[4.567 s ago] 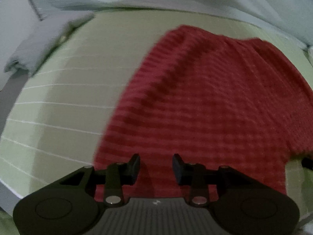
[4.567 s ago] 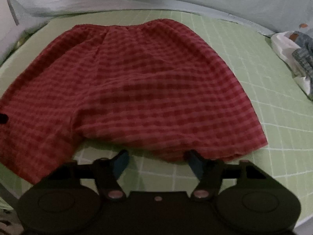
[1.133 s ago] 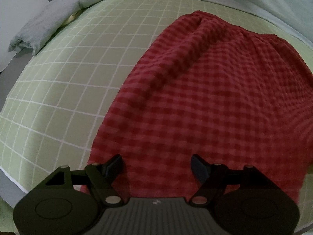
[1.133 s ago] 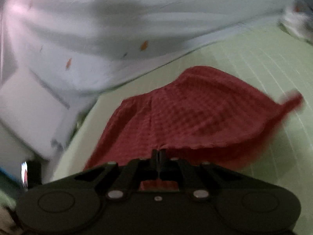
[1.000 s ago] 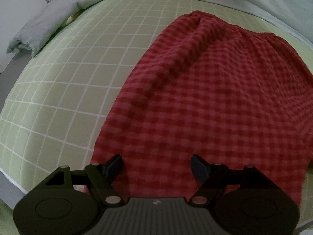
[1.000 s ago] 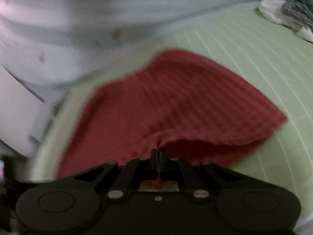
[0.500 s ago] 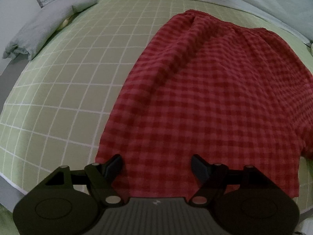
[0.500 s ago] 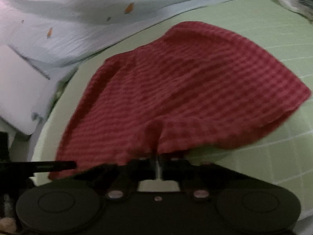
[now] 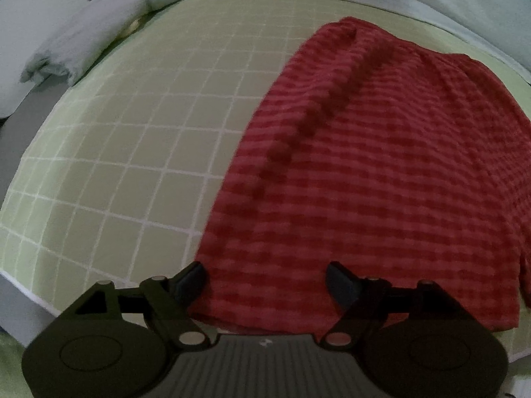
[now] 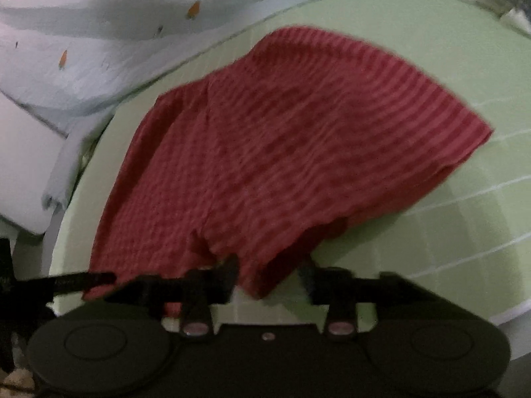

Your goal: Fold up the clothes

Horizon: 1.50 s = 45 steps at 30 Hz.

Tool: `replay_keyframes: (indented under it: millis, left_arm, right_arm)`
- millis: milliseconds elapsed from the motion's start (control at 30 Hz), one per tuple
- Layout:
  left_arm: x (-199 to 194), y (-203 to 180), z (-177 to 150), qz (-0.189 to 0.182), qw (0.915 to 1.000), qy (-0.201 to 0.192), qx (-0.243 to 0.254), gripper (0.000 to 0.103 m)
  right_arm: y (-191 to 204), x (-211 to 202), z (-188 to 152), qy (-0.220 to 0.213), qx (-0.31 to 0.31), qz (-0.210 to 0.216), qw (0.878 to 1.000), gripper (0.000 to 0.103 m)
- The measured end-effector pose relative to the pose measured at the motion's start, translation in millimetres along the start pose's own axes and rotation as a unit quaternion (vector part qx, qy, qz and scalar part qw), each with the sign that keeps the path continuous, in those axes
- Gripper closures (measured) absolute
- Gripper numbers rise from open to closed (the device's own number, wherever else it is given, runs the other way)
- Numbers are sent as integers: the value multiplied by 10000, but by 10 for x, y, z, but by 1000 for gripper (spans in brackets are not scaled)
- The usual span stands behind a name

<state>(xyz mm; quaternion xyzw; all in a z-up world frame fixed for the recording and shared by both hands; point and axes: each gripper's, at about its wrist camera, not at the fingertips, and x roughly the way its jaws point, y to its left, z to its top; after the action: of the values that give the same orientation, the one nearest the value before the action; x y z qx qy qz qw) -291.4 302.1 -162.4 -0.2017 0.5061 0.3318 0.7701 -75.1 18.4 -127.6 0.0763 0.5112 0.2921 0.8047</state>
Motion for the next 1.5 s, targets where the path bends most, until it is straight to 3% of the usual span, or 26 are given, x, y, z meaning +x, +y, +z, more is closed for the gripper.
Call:
replay_keyframes:
  millis: [100,267,400,500,600,667,700,800,900,933,1000,1033,1067,1167,1200,1233,1267,1333,1400,1500]
  left_arm:
    - [-21,85,1,60,9998,30,-176,22]
    - [-96,193,2,15,9987,23,-510,22]
    - [-146,245,-8,16,9977,-34,-682,22]
    - [-155,301,-4,69,9967,-55,-802,22]
    - [-171,365,8,134,9955,-67,-930,22]
    - [-186,383,16,182,9949,-88,-987,22]
    - [-181,390,21,212,9947,-87,-1004,22]
    - [-160,399,29,312,9942,-50,-1027,22]
    - [-122,410,17,362,9937,23,-1060,22]
    - [-105,419,13,368,9934,63,-1080,22]
    - [-71,422,-2,380,9930,121,-1109,22]
    - [-65,413,-5,388,9933,115,-1084,22]
    - [-61,403,-8,398,9936,107,-1056,22]
    - [-59,347,-20,295,9949,58,-962,22]
    - [-62,316,-28,275,9956,30,-895,27]
    - [-65,282,-37,259,9963,1,-823,40]
    - [-66,246,-34,259,9968,-36,-750,46]
    - [-76,186,-12,194,9974,-84,-689,77]
    - [-78,144,30,130,9973,-102,-718,98]
    - [-112,39,117,119,9966,-166,-792,101]
  right_arm:
    - [-92,-95,77,-201,-13,-247,9995,54]
    - [-373,-89,264,-627,166,-1089,9919,32]
    - [-694,20,435,-927,376,-1723,9800,29]
    - [-955,84,554,-1020,708,-1872,9744,30]
    - [-1035,119,621,-1028,655,-1819,9757,44]
    - [-1027,149,657,-990,404,-1802,9778,90]
    - [-1001,172,669,-944,247,-1787,9791,98]
    - [-954,134,647,-990,-78,-2034,9741,99]
    - [-955,73,613,-1000,78,-2285,9684,99]
    - [-958,71,597,-933,108,-2293,9688,97]
    - [-929,51,558,-847,88,-2398,9671,80]
    - [-914,30,530,-854,73,-2463,9654,56]
    - [-900,9,502,-876,80,-2513,9639,42]
    - [-886,-27,440,-904,258,-2446,9650,37]
    - [-880,-28,424,-887,304,-2422,9657,35]
    - [-863,-26,407,-877,314,-2416,9659,33]
    - [-850,-20,398,-871,298,-2398,9665,33]
    - [-819,-10,388,-877,267,-2343,9678,33]
    - [-794,-9,382,-890,268,-2264,9696,32]
    - [-809,-34,399,-874,348,-2161,9718,31]
